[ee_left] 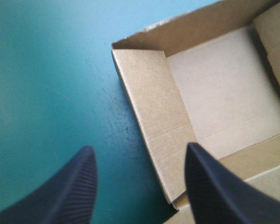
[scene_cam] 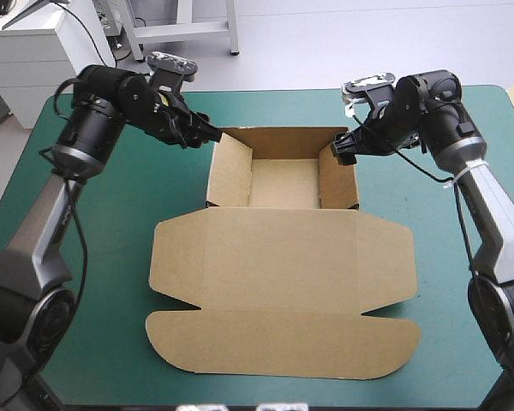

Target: Fold the box

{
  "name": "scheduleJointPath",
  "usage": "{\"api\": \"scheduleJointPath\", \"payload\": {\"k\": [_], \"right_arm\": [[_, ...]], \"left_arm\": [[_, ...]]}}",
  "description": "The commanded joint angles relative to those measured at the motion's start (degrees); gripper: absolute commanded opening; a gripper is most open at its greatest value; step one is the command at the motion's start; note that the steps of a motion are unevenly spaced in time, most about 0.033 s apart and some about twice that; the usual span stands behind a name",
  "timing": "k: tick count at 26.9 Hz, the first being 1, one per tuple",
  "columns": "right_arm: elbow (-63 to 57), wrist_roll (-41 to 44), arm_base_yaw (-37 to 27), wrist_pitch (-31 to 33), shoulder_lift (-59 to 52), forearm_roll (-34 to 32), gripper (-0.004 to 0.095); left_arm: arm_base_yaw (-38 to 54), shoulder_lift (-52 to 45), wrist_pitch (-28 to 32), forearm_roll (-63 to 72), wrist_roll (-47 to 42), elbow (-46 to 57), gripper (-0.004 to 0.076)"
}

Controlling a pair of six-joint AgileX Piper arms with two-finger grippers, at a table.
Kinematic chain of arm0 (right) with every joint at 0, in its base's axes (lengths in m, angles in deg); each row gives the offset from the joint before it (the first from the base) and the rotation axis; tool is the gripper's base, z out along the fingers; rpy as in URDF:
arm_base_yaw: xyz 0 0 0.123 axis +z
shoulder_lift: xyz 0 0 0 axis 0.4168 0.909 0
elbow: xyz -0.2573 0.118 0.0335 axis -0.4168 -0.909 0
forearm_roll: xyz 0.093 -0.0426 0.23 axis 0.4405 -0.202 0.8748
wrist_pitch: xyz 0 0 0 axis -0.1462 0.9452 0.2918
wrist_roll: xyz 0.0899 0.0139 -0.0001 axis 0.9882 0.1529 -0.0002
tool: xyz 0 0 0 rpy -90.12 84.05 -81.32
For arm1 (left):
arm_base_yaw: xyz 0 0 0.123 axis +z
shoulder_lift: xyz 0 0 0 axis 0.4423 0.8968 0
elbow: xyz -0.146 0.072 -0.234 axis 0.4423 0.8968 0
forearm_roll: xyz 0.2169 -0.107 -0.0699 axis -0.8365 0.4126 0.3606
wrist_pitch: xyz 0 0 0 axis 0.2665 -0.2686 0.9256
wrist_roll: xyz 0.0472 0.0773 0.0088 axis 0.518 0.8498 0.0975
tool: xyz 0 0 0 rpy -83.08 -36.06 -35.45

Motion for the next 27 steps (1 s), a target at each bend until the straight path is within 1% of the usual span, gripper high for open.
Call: {"api": "scheduleJointPath", "payload": {"k": [1,2,3,4,7,11,14,18,22,23,24,25,26,27], "right_arm": [[1.70,-0.59,-0.18,0.09,-3.09,-0.50,0.0876],[1.70,-0.59,-0.18,-0.03,-2.96,-0.28,0.0876],[1.70,-0.59,-0.18,-0.10,-2.68,-0.28,0.0876],[1.70,-0.48,-0.18,-0.25,-2.42,-0.40,0.0876],[1.70,-0.39,-0.18,-0.40,-1.42,-0.65,0.0876],[1.70,-0.12,-0.18,-0.77,0.78,-0.31,0.0876],[1.70,-0.12,-0.18,-0.77,2.46,0.24,0.0876],[1.70,-0.12,-0.18,-1.89,4.73,0.34,0.0876],[1.70,-0.12,-0.18,-4.06,6.51,0.34,0.0876],[1.70,-0.49,-0.18,-4.57,7.65,0.74,0.0876],[1.70,-0.49,-0.18,-4.73,8.09,0.74,0.0876],[1.70,-0.49,-0.18,-4.88,9.20,0.74,0.0876],[1.70,-0.49,-0.18,-5.05,9.64,0.74,0.0875],[1.70,-0.49,-0.18,-5.65,10.20,0.74,0.0847]], "left_arm": [[0.04,-7.72,-2.37,0.08,2.38,-1.80,0.0132],[0.04,-9.14,-2.37,0.17,3.45,-1.80,0.0051],[0.04,-10.50,-2.37,0.17,4.75,-1.80,-0.0007],[0.04,-11.81,-2.37,-0.24,6.21,-1.80,-0.0001],[0.04,-15.50,-2.37,-2.27,6.59,-0.97,-0.0006],[0.04,-20.96,-2.37,-2.50,6.59,5.88,-0.0008],[0.04,-25.97,-2.37,-2.50,6.66,15.03,-0.0008],[0.04,-33.87,-2.27,-6.05,6.83,31.49,-0.0008],[0.04,-41.12,-1.39,-10.74,1.03,47.92,-0.0008],[0.04,-44.52,0.12,-10.19,0.27,55.40,-0.0008],[0.04,-46.42,1.45,-10.04,-0.74,59.32,-0.0008],[0.04,-50.14,4.25,-9.95,-3.22,66.28,-0.0008],[0.04,-51.94,5.27,-9.95,-4.14,69.17,-0.0008],[0.04,-55.11,6.15,-9.95,-6.21,73.39,-0.0008]]}}
